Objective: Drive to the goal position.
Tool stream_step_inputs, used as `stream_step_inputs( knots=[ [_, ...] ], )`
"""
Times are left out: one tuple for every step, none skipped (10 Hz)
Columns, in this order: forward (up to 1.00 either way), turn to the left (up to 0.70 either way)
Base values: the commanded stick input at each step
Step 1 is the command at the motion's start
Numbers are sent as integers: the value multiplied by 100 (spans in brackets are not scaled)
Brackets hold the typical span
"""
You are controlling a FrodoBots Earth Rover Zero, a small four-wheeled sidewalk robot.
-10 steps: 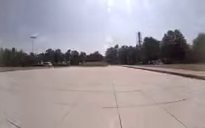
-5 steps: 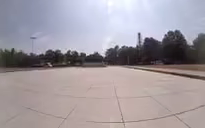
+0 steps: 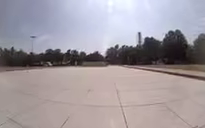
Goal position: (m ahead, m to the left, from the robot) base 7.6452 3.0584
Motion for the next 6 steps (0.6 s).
stream_step_inputs(
  knots=[
    [4, 0],
    [0, 0],
    [0, 0],
    [0, 0],
    [0, 0],
    [0, 0]
  ],
)
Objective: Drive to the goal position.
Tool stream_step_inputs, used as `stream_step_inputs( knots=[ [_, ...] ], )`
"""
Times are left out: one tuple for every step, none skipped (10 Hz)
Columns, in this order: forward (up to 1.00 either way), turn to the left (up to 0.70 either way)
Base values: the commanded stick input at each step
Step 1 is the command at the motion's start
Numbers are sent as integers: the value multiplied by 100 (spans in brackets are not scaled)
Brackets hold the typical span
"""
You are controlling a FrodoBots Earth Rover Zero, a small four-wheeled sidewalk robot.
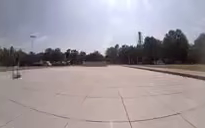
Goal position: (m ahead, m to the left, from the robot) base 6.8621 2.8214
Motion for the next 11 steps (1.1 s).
stream_step_inputs(
  knots=[
    [0, 0],
    [0, 0],
    [0, 0],
    [0, 0],
    [18, 0],
    [70, 1],
    [70, 1],
    [70, 1],
    [70, 1],
    [70, 1],
    [70, 1]
  ],
)
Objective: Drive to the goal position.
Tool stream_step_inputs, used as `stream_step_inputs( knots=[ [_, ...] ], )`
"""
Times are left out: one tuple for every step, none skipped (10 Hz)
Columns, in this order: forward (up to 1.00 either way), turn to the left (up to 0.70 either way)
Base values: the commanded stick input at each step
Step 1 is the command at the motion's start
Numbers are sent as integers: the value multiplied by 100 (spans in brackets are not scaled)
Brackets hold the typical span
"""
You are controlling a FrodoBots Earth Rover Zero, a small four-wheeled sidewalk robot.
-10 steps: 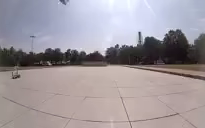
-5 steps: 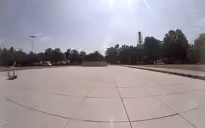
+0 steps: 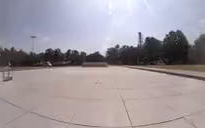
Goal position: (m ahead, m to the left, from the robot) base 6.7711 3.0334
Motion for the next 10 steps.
stream_step_inputs(
  knots=[
    [70, 1],
    [70, 1],
    [70, 1],
    [70, 1],
    [70, 1],
    [70, 1],
    [70, 1],
    [70, 1],
    [70, 1],
    [70, 1]
  ],
)
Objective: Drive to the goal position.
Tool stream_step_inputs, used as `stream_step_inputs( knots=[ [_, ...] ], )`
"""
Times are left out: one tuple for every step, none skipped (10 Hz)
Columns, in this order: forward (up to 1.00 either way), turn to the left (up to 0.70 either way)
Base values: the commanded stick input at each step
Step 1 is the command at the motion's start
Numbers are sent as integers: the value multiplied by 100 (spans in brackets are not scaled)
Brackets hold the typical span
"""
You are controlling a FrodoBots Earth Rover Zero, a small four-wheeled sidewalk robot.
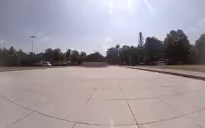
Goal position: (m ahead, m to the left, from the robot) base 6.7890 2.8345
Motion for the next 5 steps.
stream_step_inputs(
  knots=[
    [70, 1],
    [70, 1],
    [70, 1],
    [70, 1],
    [70, 1]
  ],
)
